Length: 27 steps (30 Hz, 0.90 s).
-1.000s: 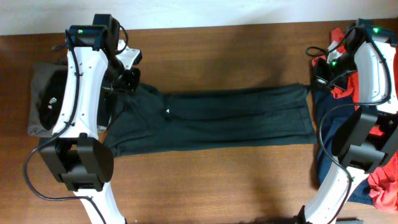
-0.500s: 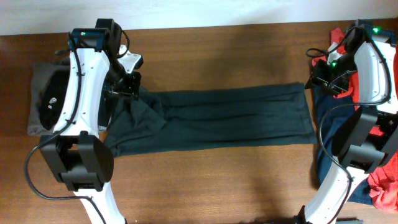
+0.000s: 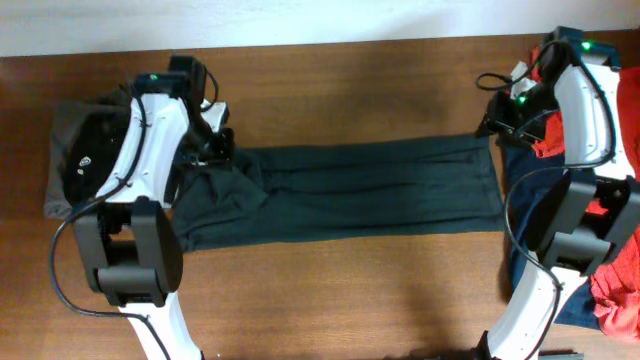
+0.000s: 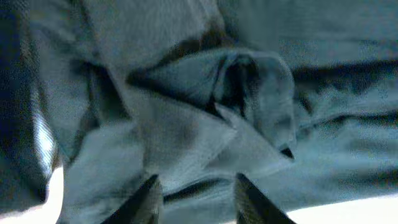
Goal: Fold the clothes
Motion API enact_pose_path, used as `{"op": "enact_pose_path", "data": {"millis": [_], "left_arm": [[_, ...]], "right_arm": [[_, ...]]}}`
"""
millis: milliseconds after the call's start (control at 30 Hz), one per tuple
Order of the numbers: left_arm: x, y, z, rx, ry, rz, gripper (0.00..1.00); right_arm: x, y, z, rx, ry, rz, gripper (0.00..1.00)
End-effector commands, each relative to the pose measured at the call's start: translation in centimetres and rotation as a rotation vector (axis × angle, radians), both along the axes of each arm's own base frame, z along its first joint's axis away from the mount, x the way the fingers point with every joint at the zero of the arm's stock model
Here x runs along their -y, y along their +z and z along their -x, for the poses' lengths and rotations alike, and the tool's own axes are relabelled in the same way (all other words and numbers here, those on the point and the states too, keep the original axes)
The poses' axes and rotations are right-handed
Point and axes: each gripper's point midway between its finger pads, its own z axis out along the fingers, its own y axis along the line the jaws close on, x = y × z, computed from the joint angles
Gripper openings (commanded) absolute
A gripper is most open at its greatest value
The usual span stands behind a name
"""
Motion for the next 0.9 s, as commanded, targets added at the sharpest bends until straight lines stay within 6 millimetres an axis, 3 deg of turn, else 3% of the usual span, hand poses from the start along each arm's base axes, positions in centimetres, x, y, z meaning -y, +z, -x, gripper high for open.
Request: {"op": "enact_pose_path", "data": {"millis": [0, 67, 167, 400, 433, 533, 600, 633, 667, 733, 867], "left_arm": [[0.1, -1.9, -0.2, 0.006, 0.070, -0.005, 0.28], [-0.1, -2.2, -0.5, 0.021, 0.071, -0.017, 0.21], [-1.7, -2.3, -0.4, 0.020, 0.093, -0.107, 0.01], [-3.2, -1.0, 5.5, -0.198, 0.095, -0.197, 0.01], [-3.2, -0.6, 5.8, -0.199, 0.095, -0.196, 0.01], [-2.5, 0.6, 4.1, -0.091, 0.096, -0.164, 0.01], [-2.0, 1.1, 2.4, -0.010, 0.094, -0.155, 0.09], [-1.4, 1.2, 0.3, 0.077, 0.088, -0.143, 0.24], [-1.0, 1.0, -0.5, 0.107, 0.084, -0.139, 0.36], [-0.1, 0.2, -2.4, 0.170, 0.073, -0.128, 0.50], [0.4, -2.4, -3.0, 0.150, 0.060, -0.131, 0.51]], "right_arm": [[-0.4, 1.2, -0.5, 0.044, 0.020, -0.001, 0.47], [-0.4, 1.2, -0.5, 0.043, 0.020, -0.001, 0.47], [-0.4, 1.2, -0.5, 0.044, 0.020, -0.001, 0.47], [-0.4, 1.2, -0.5, 0.045, 0.021, -0.001, 0.47], [-0.4, 1.2, -0.6, 0.047, 0.021, 0.000, 0.47], [-0.3, 1.2, -0.8, 0.059, 0.020, 0.003, 0.47], [-0.3, 1.2, -0.9, 0.063, 0.020, 0.004, 0.47], [-0.3, 1.2, -0.9, 0.063, 0.020, 0.004, 0.47], [-0.3, 1.2, -0.9, 0.063, 0.020, 0.004, 0.47], [-0.3, 1.2, -0.9, 0.062, 0.020, 0.004, 0.47], [-0.3, 1.2, -0.9, 0.062, 0.020, 0.003, 0.47]]}}
